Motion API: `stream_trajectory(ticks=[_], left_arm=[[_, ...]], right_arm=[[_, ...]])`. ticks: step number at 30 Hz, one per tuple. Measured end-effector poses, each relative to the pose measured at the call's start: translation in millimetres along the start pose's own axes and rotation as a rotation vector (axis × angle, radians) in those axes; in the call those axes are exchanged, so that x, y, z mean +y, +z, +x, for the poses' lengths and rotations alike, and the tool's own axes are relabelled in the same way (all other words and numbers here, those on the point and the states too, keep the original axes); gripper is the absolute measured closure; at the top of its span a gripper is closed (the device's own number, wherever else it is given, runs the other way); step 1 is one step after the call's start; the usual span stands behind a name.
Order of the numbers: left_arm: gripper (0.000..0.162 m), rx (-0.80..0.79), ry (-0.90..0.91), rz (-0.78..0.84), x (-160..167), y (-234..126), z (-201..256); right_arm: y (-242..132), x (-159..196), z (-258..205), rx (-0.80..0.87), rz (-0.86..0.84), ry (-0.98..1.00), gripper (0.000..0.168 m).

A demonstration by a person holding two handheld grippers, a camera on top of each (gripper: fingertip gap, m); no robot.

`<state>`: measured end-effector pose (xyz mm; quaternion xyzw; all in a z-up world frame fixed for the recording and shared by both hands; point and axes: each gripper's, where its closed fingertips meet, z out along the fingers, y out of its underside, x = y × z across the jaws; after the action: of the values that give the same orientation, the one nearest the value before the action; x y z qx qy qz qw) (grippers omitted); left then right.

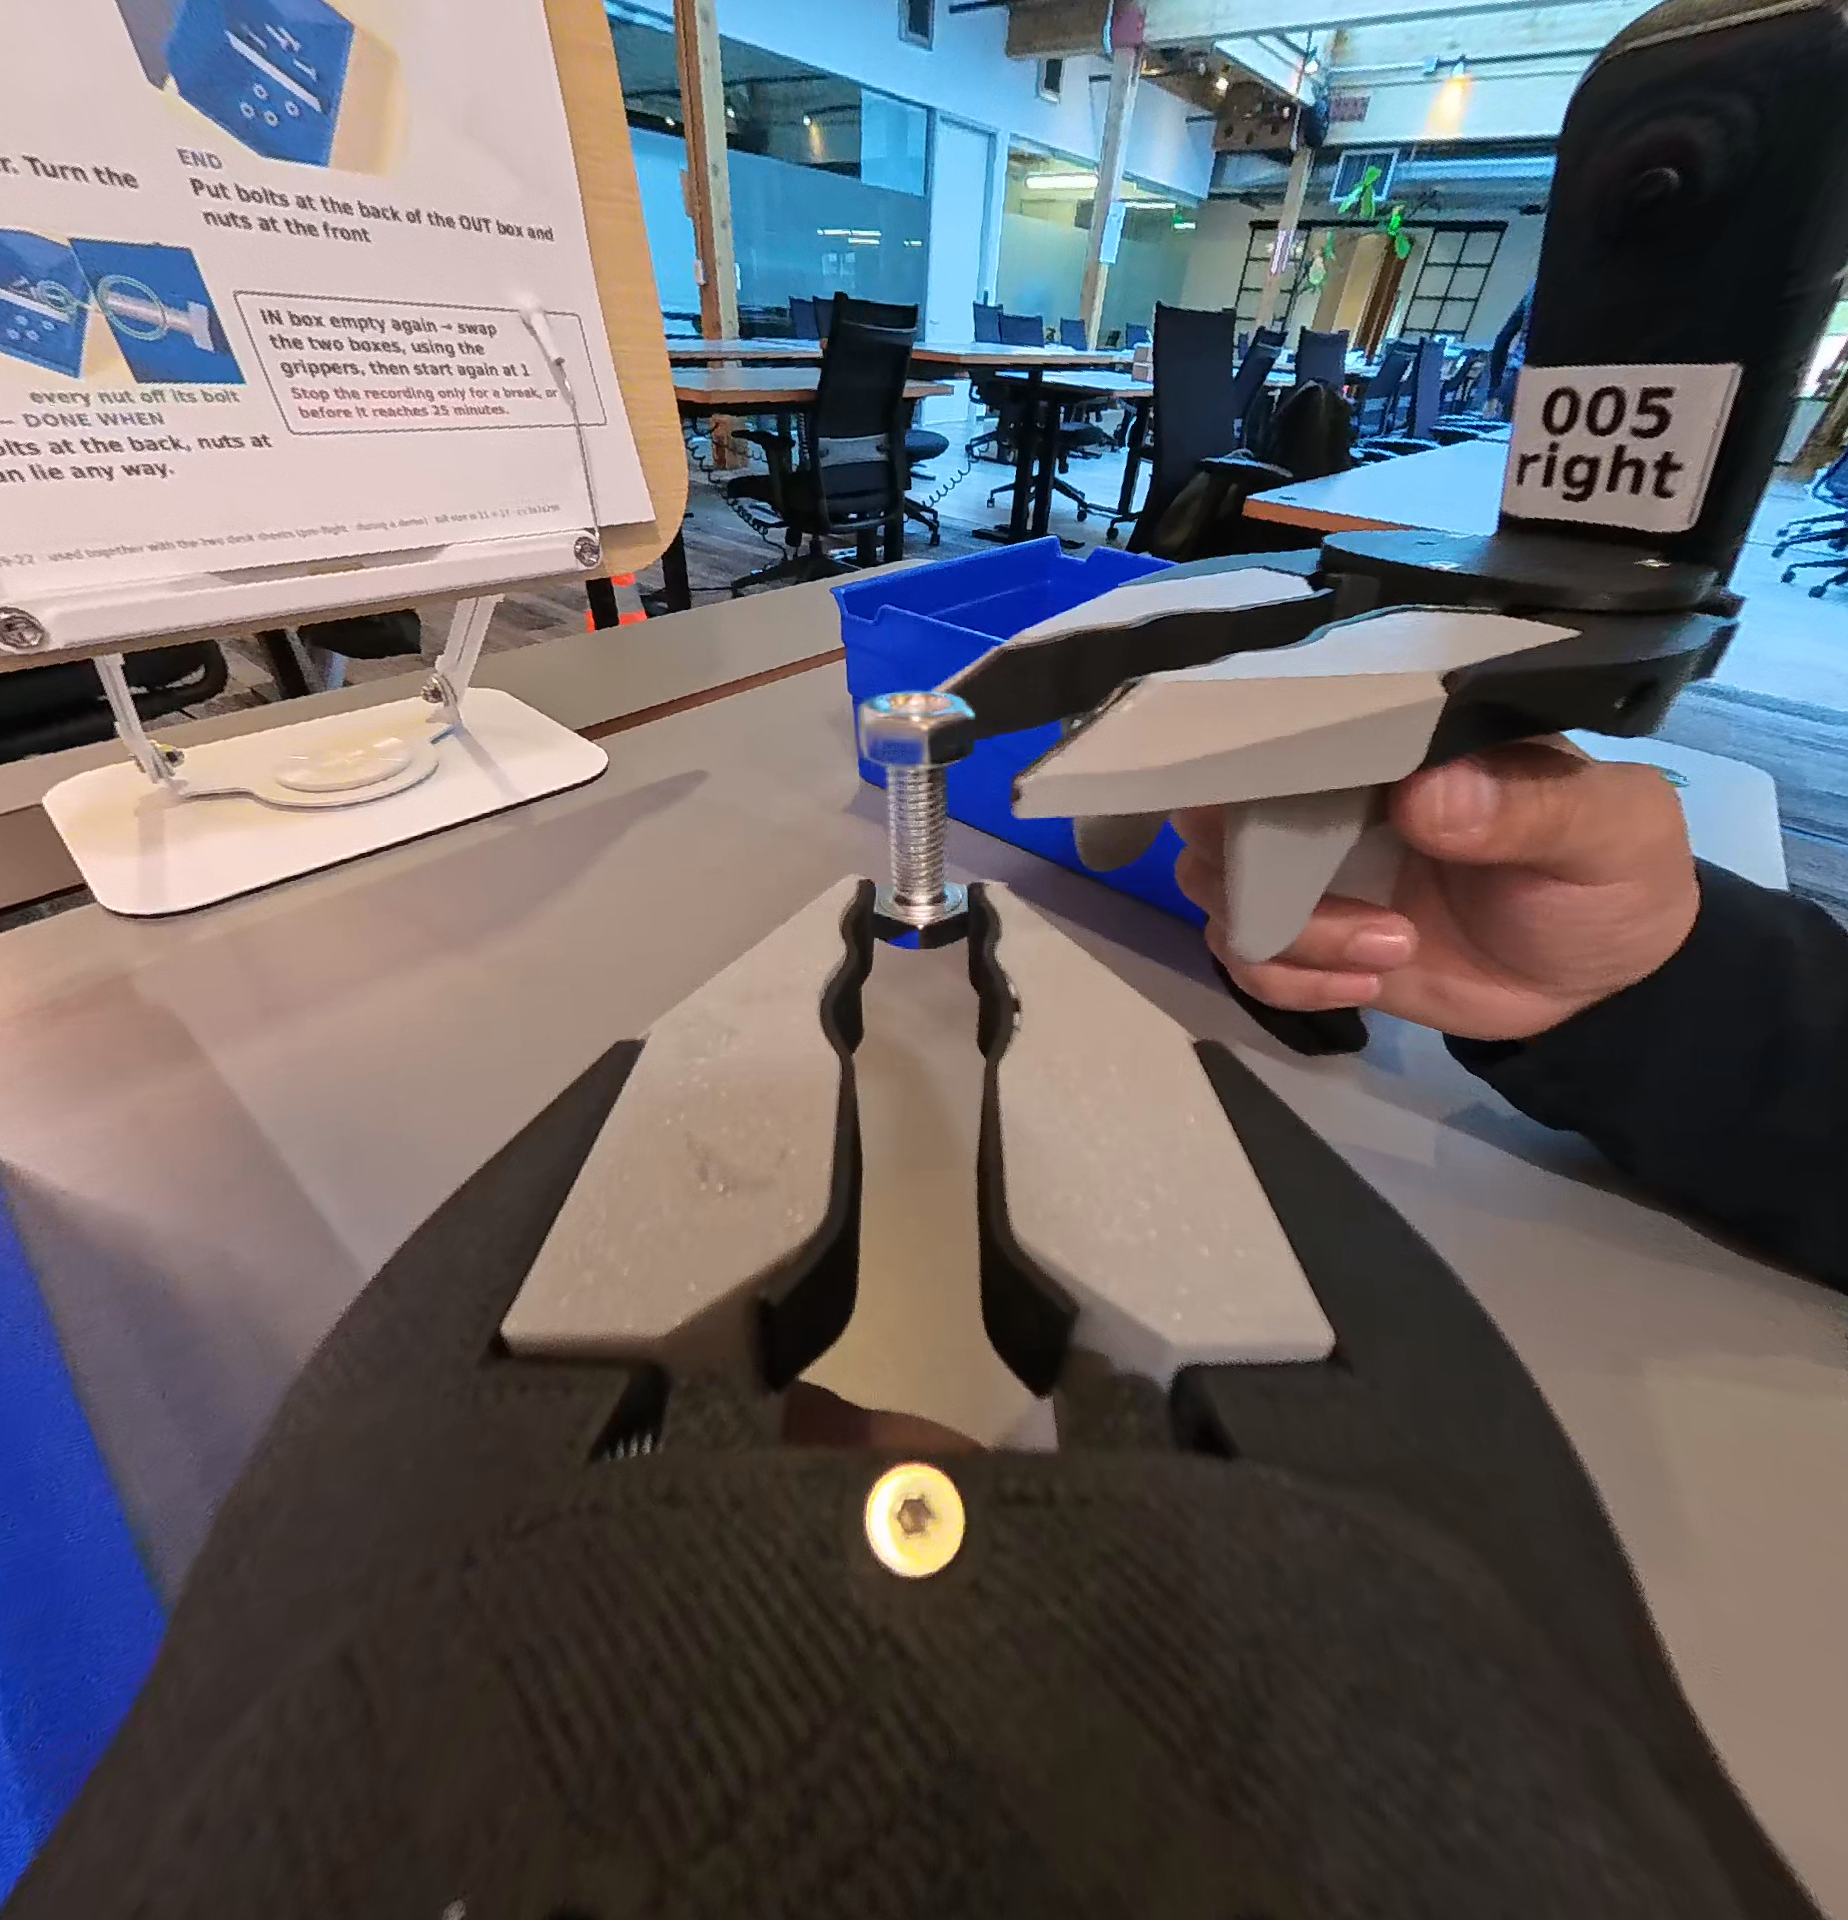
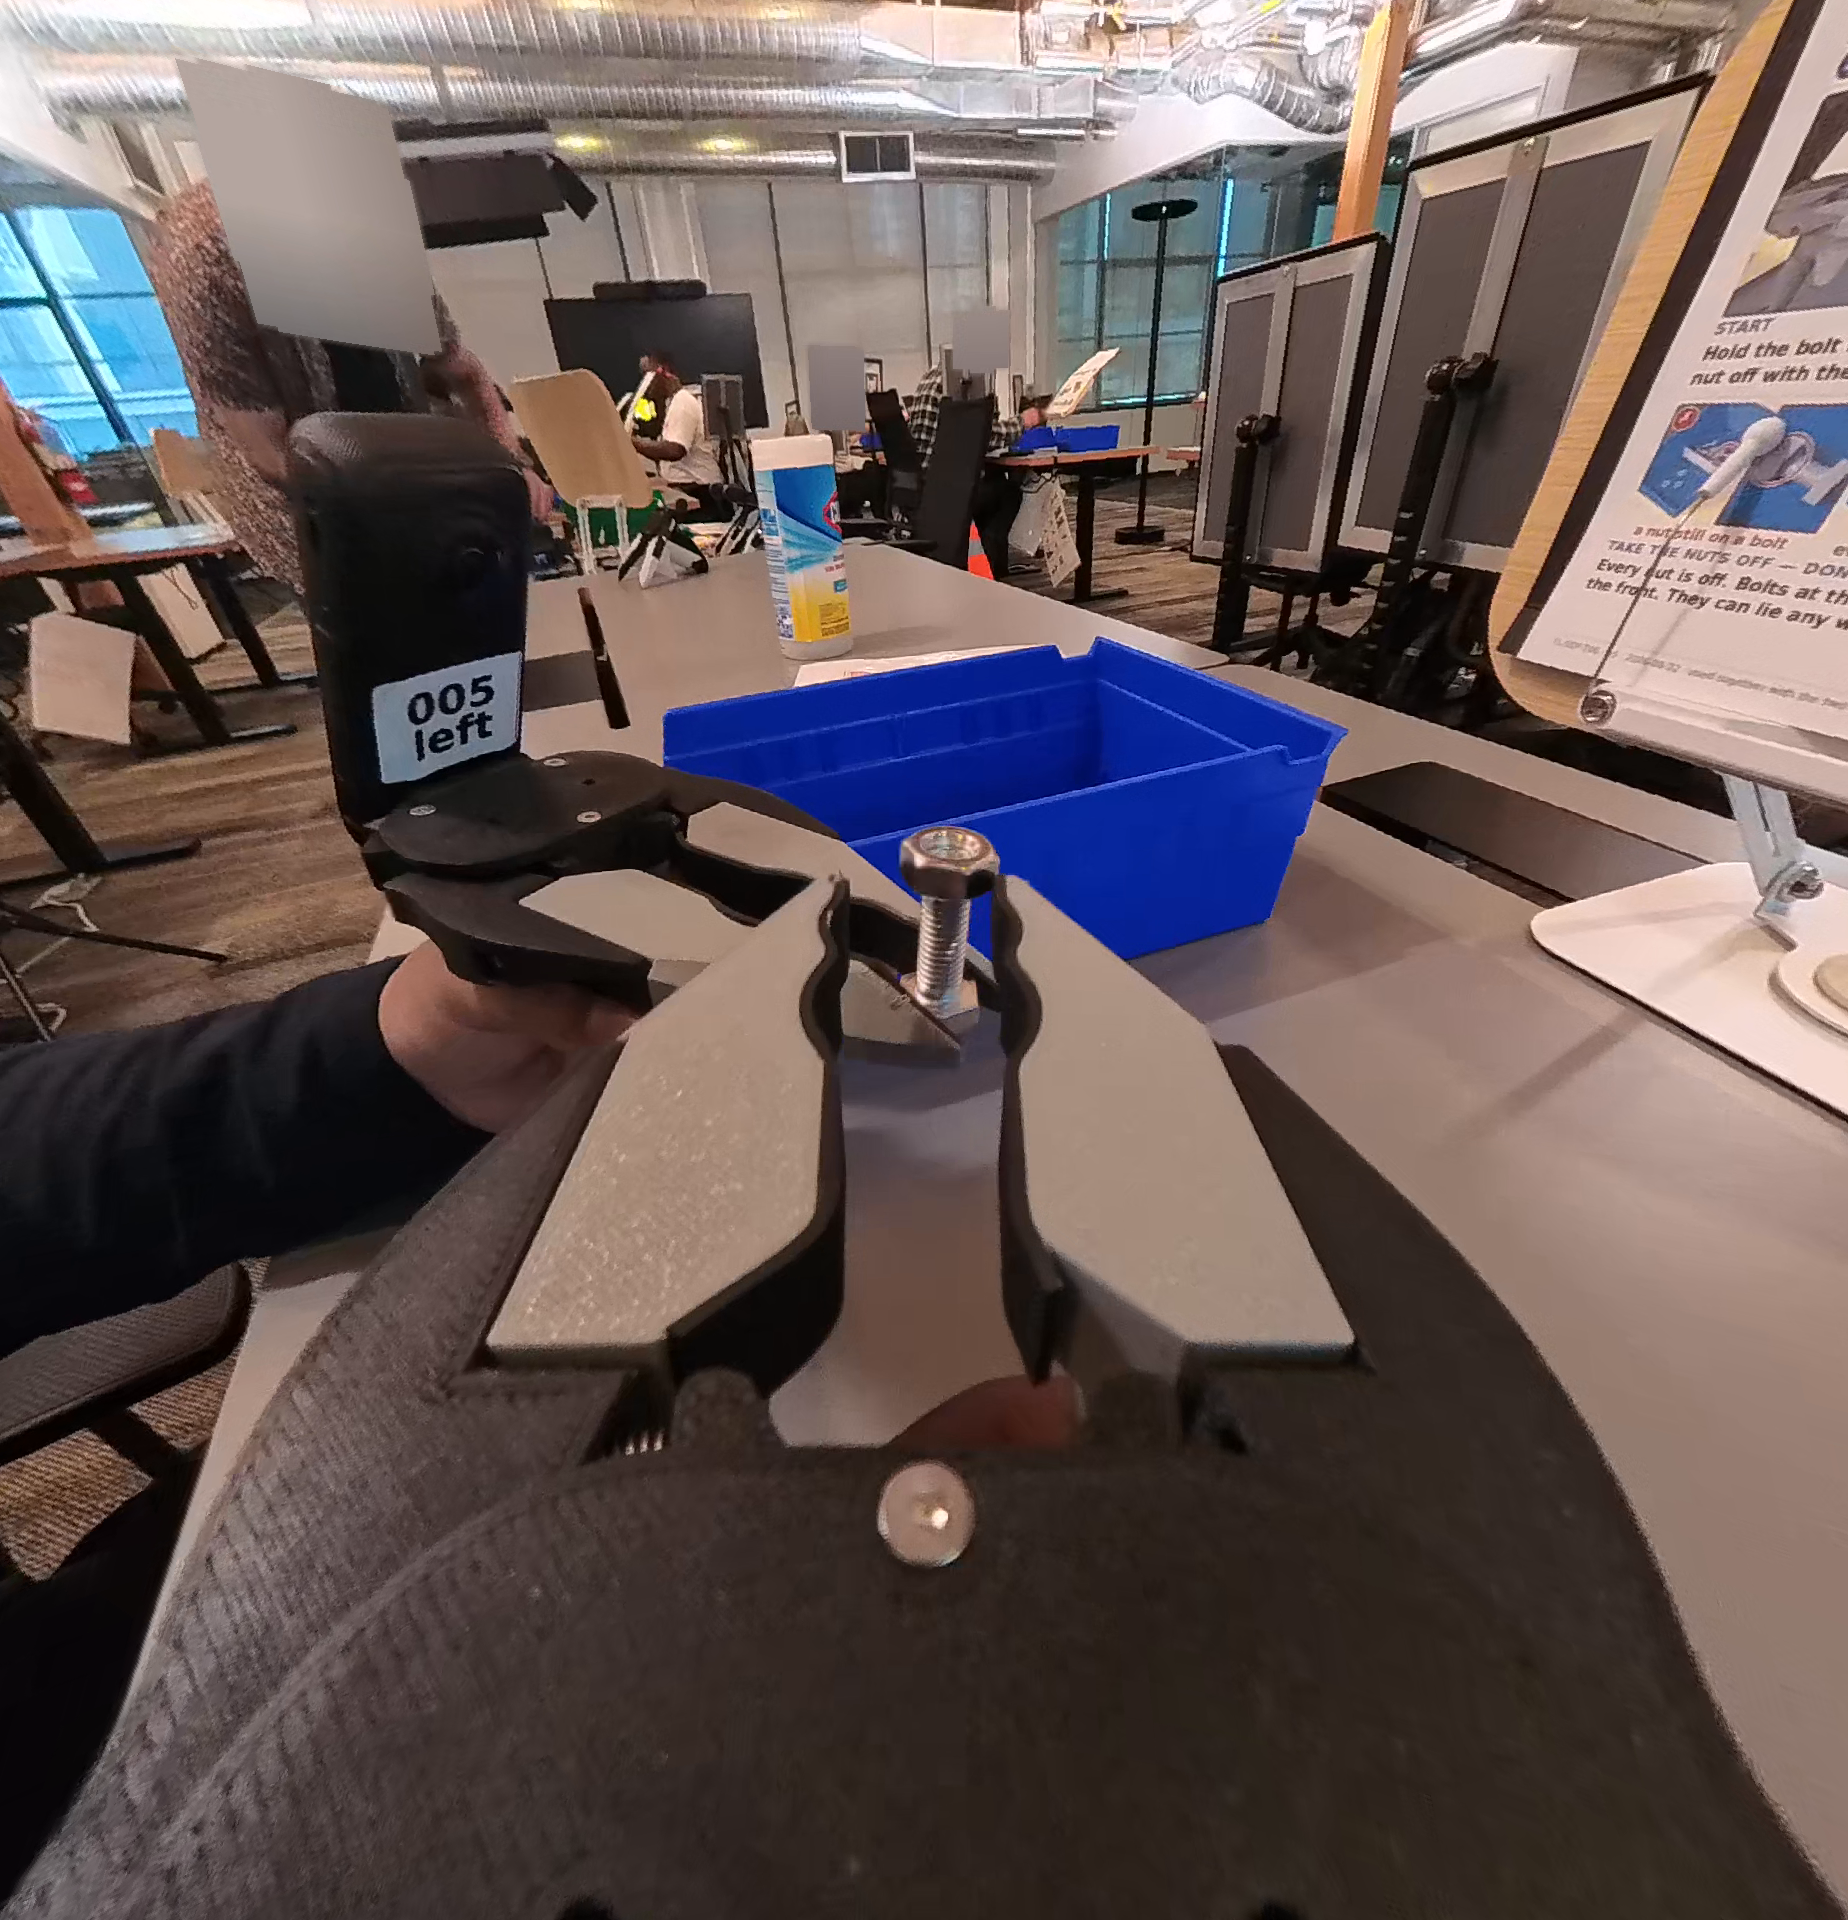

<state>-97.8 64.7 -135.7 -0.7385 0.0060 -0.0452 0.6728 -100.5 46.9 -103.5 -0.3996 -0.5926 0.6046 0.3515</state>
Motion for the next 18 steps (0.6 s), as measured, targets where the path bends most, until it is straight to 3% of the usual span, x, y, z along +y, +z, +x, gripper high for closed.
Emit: stream_trajectory(ticks=[12, 18], left_arm=[[0.147, 0.069, 0.061, -0.032, 6, 6, 22], [0.147, 0.037, 0.052, -0.024, 4, 4, 14]], right_arm=[[4, 5, -3, -0.012, -0.018, -0.003, 0.149], [-1, 1, 3, 0.007, -0.004, 0.0, 0.144]])
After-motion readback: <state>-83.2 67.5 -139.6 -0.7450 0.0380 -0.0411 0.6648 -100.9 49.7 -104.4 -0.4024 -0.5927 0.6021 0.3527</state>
